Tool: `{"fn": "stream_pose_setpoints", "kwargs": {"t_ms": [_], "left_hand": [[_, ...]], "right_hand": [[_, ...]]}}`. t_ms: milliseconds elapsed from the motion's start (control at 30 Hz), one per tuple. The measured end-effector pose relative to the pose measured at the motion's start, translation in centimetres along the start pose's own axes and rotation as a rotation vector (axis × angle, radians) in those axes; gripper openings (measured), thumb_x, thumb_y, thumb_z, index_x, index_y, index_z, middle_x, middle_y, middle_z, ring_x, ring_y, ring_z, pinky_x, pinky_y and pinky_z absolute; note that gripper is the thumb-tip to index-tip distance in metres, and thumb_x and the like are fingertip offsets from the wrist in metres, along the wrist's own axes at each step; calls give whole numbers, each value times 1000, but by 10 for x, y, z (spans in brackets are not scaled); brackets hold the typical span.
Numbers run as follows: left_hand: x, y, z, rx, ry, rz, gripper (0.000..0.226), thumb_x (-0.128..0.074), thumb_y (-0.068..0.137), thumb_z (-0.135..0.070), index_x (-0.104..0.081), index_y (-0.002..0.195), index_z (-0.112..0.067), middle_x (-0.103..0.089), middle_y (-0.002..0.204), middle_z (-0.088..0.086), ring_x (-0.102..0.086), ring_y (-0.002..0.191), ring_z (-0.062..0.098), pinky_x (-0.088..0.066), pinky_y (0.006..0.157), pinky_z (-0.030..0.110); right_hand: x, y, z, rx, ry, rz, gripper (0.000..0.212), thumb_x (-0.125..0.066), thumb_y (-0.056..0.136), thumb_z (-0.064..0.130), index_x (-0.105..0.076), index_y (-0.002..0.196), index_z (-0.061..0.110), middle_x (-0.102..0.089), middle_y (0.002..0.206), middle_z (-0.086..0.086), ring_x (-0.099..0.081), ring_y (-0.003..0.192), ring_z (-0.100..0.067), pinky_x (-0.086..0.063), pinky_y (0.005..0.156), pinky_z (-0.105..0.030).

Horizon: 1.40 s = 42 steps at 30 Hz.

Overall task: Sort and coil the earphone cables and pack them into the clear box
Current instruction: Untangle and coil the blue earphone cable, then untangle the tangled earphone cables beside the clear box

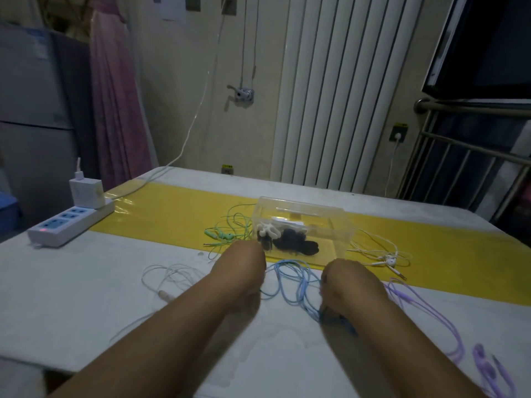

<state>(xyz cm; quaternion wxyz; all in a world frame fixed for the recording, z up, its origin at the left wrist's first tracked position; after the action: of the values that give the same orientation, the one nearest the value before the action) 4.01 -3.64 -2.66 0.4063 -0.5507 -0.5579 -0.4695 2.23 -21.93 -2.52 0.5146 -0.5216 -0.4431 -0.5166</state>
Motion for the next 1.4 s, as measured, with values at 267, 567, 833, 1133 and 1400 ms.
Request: {"fn": "stream_pose_setpoints", "kwargs": {"t_ms": [267,567,833,1133,1400], "left_hand": [[-12,5,-43,-90,-84,38,12,-62,81,-13,-74,81,-11,-61,73,5,-62,79,23,-43,62,28],[0,4,-18,-48,-244,-16,16,-67,78,-16,-78,88,-21,-73,86,2,-66,84,19,-49,70,25],[24,4,16,-2,-298,-76,19,-58,87,-18,-76,95,-22,-73,102,1,-65,95,21,-52,82,30],[50,-23,89,90,-397,-164,20,-62,87,-15,-74,100,-22,-72,104,-3,-63,98,13,-47,82,25],[33,-41,148,160,-135,105,34,-71,76,-25,-69,108,-37,-61,112,-15,-57,105,9,-45,88,23]], "right_hand": [[-2,-3,7,87,427,-63,16,-66,84,28,-77,81,17,-72,79,-7,-66,76,-21,-48,63,-26],[22,-5,1,100,323,-185,31,-50,82,16,-46,51,12,-43,51,-2,-44,58,-24,-29,47,-26],[57,-16,37,288,473,-366,19,-56,86,20,-75,89,20,-72,93,0,-63,87,-21,-51,76,-32],[30,-20,132,574,537,-128,20,-59,89,21,-74,102,20,-73,102,2,-64,96,-14,-49,82,-25],[-15,-19,183,641,329,149,56,-57,74,70,-65,79,15,-71,76,-5,-67,73,-21,-54,74,-35]]}}
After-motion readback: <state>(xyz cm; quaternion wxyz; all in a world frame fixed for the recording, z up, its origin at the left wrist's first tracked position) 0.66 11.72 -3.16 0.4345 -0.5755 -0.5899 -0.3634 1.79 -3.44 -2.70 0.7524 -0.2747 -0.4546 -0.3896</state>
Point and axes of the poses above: each hand's wrist, its own y-axis towards the middle knuckle, its own x-axis out of the back of the hand, z = x × y, the point moved 8 cm from there along y, towards the middle knuckle
